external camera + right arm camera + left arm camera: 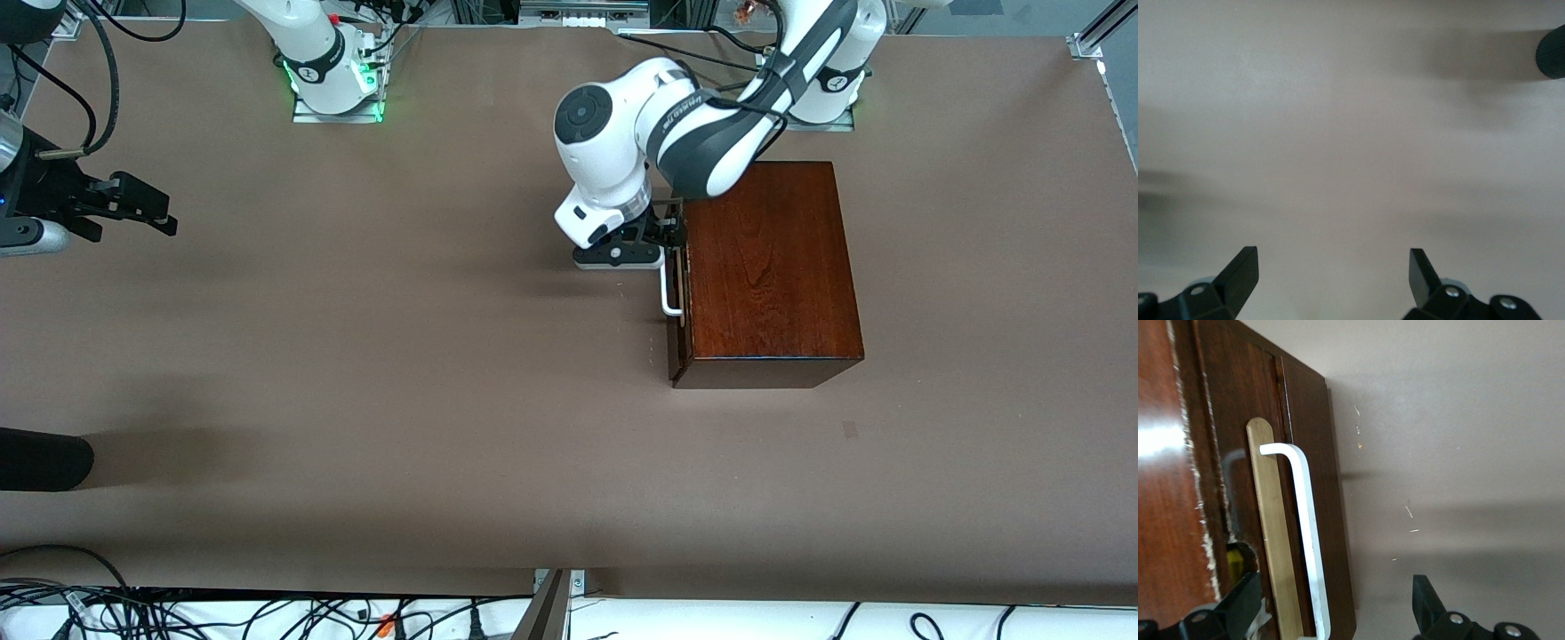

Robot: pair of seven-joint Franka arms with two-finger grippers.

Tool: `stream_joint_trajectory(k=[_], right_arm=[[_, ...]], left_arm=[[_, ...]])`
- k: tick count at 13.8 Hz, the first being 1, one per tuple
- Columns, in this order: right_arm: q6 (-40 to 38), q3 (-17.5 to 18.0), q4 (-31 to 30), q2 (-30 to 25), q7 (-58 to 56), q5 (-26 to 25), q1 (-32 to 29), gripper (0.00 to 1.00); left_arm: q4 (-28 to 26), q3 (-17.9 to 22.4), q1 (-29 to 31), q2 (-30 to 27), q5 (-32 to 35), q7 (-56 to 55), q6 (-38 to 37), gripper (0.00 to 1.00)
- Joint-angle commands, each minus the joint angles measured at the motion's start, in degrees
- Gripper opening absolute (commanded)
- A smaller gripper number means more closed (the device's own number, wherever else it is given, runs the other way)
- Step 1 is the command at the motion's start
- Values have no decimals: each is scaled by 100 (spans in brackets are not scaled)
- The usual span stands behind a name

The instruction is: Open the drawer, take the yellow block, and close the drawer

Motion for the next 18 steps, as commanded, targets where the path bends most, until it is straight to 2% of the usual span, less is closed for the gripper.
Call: stream_joint_trajectory(k=[1,5,9,18], right_arm=[[-14,37,70,0,9,32,-65,100],[-23,37,70,0,9,32,-74,100],[-23,29,70,0,9,32,-74,100],[-23,29,70,9,9,32,-74,100]], left_arm=[[-25,19,33,120,193,22,125,100],[-17,36,25,322,263,-241,222,100],[1,19,-28,516,685,-821,266,100],[89,19,-72,665,747,-848,389,100]])
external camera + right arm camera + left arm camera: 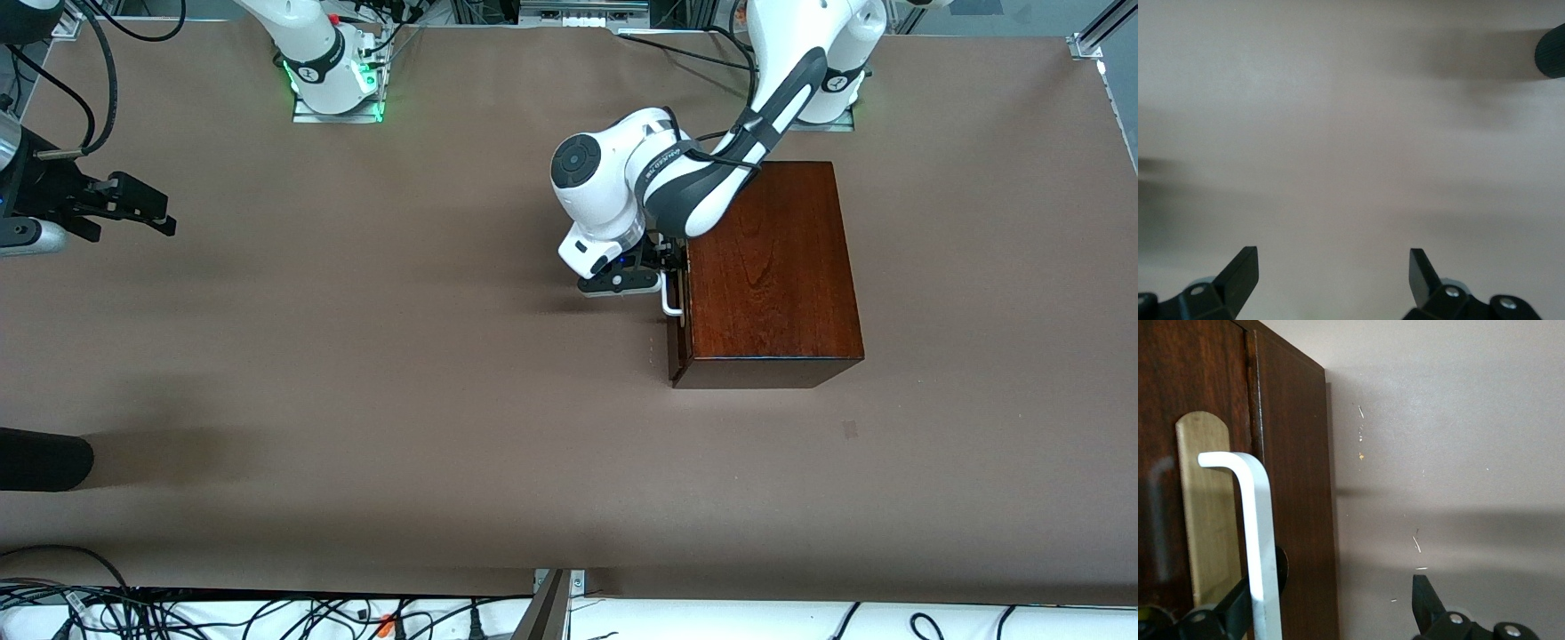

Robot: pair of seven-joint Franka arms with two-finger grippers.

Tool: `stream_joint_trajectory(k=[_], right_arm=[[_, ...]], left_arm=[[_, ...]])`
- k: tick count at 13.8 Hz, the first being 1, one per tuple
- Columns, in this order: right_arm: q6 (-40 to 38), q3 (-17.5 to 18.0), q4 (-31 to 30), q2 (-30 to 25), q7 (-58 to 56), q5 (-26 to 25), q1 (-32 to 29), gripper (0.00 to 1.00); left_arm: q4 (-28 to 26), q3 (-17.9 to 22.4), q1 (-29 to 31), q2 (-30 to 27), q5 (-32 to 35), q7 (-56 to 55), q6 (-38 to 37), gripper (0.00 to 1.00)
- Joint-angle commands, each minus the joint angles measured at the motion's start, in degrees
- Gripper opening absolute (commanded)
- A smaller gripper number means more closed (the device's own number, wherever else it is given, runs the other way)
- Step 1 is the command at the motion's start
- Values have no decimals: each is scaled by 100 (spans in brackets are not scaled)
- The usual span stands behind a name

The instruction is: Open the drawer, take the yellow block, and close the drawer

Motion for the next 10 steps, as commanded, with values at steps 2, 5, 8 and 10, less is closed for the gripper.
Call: stream_joint_trajectory(k=[2,5,8,10], right_arm=[[-23,29,70,0,9,32,-59,100],[-23,11,70,9,9,32,-59,100],[-23,-6,70,9,9,32,-68,100],[-14,-6,70,9,9,32,-68,100]], left_arm=[[127,-29,-83,53,181,-113,25,100],[215,-29,-162,88,146,-165,16,100],[241,-38,-162,114,103,-227,25,100],[407,-47,-241,184,76,-227,25,100]])
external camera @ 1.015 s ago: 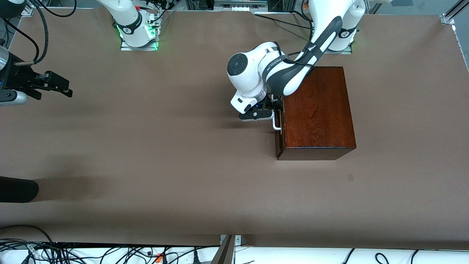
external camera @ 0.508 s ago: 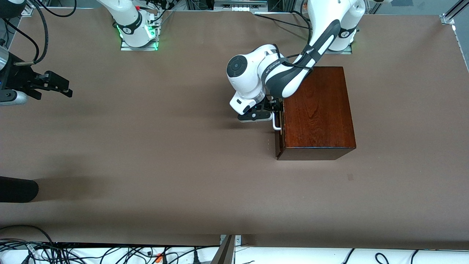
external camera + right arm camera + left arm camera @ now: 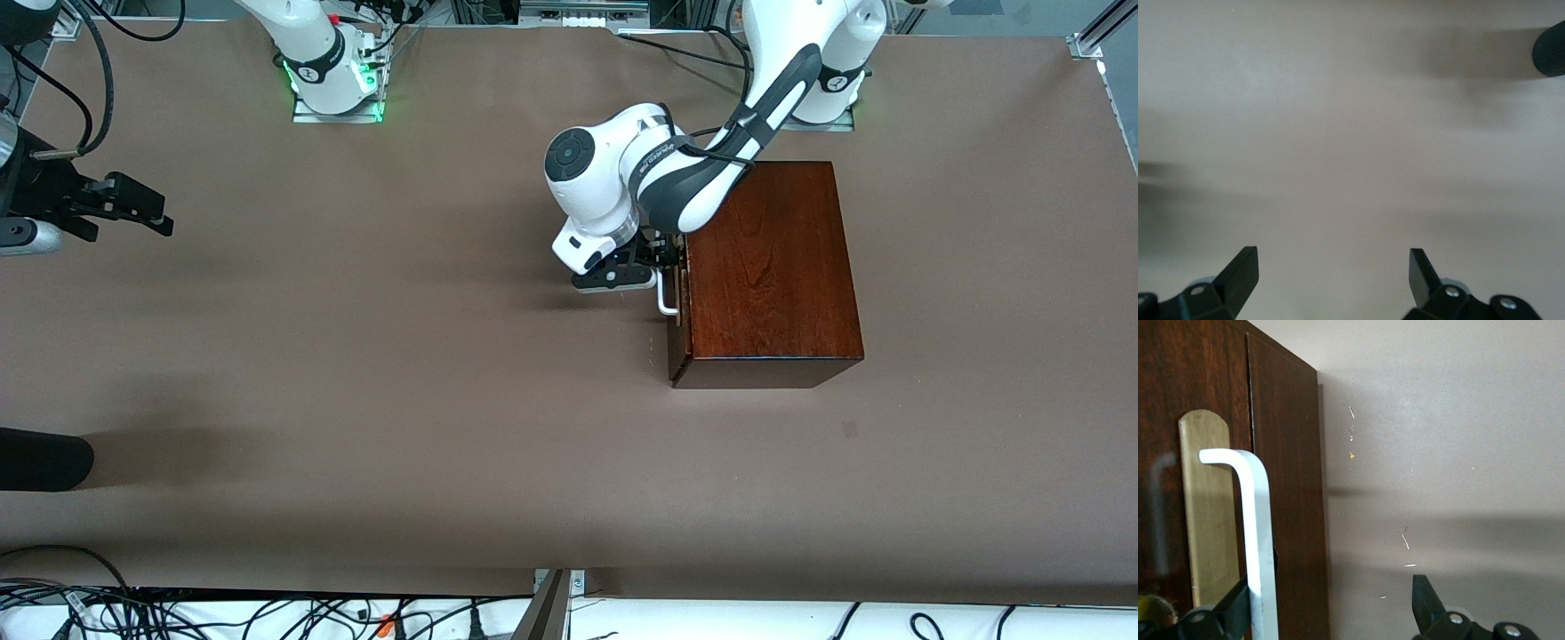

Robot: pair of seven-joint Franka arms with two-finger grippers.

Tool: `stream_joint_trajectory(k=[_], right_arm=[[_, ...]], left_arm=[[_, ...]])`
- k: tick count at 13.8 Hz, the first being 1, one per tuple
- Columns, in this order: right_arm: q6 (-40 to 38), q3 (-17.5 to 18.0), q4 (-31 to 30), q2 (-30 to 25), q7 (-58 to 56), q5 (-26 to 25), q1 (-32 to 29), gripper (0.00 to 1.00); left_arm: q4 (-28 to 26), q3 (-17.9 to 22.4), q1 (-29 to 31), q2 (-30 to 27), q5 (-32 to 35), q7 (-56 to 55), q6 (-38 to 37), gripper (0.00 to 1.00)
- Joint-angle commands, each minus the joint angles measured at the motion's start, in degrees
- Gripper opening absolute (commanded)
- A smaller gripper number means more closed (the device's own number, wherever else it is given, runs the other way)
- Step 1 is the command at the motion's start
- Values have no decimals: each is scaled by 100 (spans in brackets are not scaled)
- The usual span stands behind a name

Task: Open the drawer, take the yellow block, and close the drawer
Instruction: 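Pull the drawer out by its handle with the left gripper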

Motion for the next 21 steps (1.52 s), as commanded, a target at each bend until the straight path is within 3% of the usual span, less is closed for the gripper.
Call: stream_joint_trajectory(k=[1,21], right_arm=[[-14,23,70,9,9,32,-50,100],[-14,23,70,9,9,32,-59,100]], left_arm=[[435,-52,-164,222,67,-140,0,100],[1050,-61,-683,601,-346,-422,352,100]])
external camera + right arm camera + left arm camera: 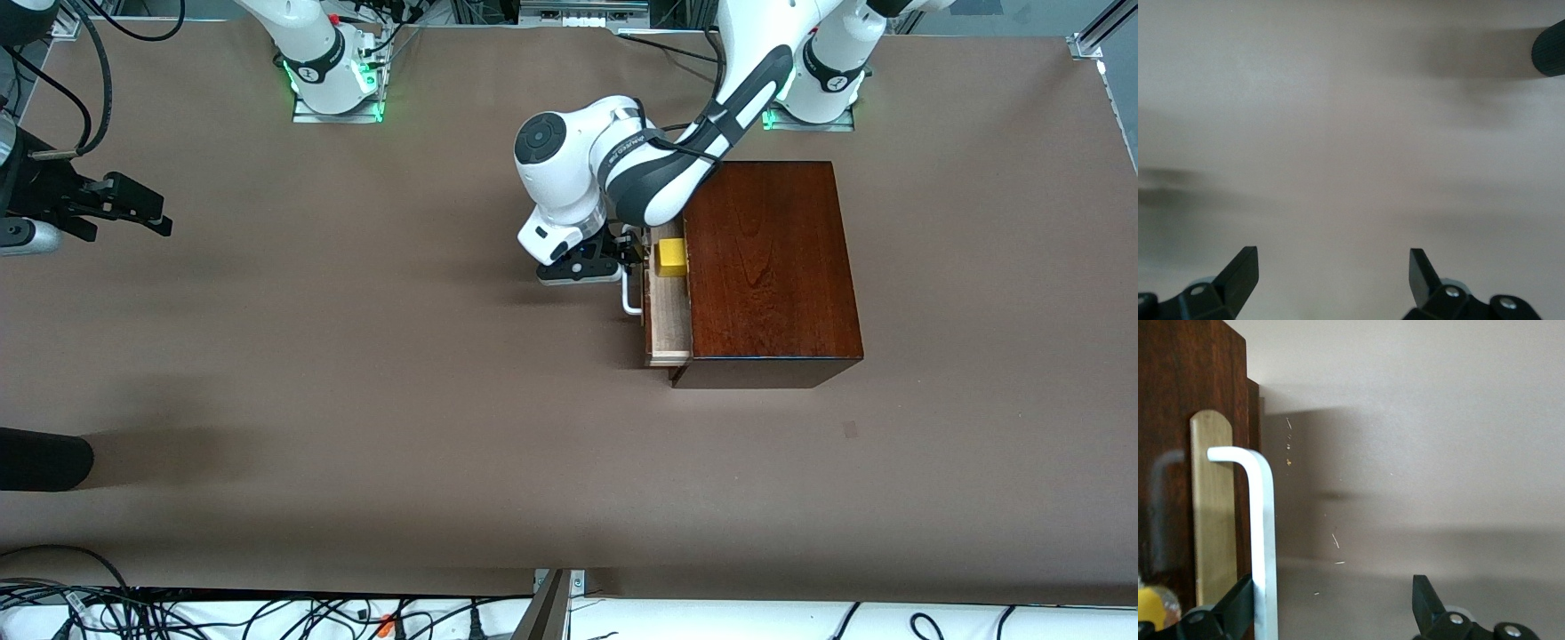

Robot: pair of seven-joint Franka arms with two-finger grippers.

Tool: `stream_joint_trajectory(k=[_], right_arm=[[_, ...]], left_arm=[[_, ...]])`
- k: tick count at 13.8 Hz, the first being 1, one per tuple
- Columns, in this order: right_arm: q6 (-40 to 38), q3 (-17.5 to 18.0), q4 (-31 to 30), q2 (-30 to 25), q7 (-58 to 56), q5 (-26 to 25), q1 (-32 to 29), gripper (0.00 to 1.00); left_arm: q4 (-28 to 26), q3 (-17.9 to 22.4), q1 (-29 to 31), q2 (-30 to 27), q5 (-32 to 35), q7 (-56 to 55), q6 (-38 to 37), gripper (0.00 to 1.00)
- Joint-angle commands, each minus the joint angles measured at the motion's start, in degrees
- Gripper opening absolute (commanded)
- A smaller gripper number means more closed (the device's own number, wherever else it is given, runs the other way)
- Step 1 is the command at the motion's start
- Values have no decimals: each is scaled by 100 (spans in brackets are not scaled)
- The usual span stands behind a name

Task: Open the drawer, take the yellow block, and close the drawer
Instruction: 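Pull the drawer out by its handle with the left gripper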

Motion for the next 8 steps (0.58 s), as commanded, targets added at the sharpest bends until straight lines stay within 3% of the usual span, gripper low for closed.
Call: stream_joint_trajectory(k=[1,8], right_arm=[[-14,22,69,9,9,32,-57,100],[-14,22,69,9,9,32,-57,100]], left_arm=[[403,-63,-263,255,-308,-134,163,100],[710,-63,-500,413,-546,-134,171,100]])
